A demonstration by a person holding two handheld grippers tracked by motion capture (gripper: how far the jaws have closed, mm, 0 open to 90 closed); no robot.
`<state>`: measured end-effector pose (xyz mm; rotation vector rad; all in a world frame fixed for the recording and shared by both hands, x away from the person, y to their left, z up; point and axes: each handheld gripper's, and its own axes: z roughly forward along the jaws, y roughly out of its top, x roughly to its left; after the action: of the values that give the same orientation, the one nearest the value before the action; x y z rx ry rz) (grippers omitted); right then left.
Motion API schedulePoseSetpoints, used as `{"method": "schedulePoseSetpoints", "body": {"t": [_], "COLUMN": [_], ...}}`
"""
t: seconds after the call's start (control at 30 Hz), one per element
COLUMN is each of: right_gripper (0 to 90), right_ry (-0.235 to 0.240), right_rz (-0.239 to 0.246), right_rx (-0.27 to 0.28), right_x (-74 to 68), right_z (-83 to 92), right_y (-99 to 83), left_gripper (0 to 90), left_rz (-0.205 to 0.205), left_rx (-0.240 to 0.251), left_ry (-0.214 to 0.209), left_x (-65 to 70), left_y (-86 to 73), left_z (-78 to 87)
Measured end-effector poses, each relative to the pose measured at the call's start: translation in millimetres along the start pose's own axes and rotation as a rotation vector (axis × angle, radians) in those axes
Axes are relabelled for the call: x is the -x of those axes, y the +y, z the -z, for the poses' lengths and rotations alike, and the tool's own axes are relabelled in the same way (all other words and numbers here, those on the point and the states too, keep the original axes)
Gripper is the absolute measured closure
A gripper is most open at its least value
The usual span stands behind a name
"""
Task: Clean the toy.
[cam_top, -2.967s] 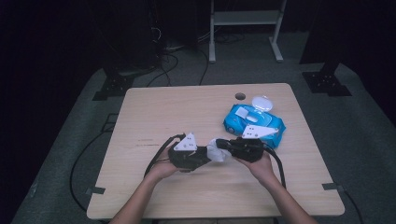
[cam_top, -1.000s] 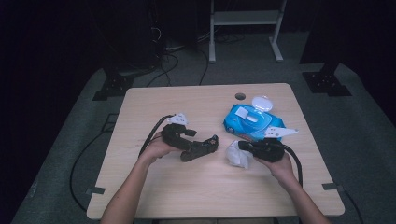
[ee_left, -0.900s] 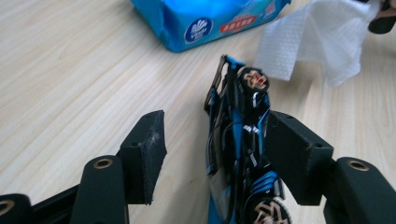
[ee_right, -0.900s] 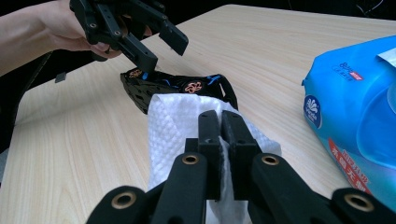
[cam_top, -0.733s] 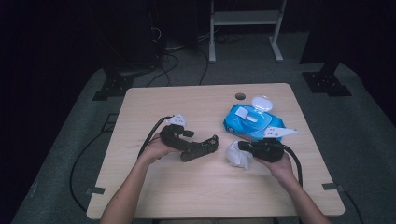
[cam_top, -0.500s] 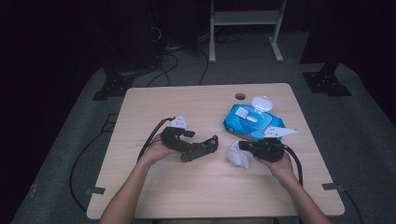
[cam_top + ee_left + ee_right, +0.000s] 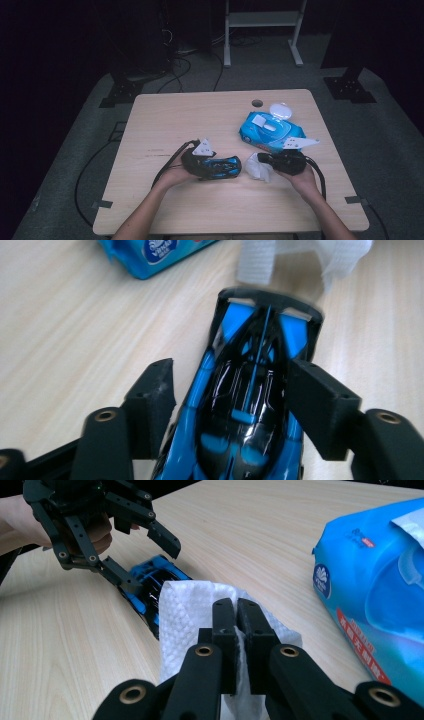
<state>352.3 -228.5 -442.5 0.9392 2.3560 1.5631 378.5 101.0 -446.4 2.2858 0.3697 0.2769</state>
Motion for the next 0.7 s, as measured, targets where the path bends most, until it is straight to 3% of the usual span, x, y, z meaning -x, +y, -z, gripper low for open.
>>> {"method": "schedulePoseSetpoints", "body": {"t": [0.6,0.7], "right_gripper": [85.5,76.1], "right_ry": [-0.049,-0.059], "right_rz": [0.007,-0.010], "right_rx": [-0.063,-0.087], "right_x": [8.5,13.3], "right_z": [13.0,15.8], "right_y": [-14.9,-18.7], "left_gripper": [28.3,27.5], "left_rz": [0.029,0.038], "left_rx": [0.024,0.037], "left_ry": [-0.025,-0.024], "left_x": [-0.1,-1.0], "left_y": [-7.6,-7.5], "left_z": [7.7,10.5]}}
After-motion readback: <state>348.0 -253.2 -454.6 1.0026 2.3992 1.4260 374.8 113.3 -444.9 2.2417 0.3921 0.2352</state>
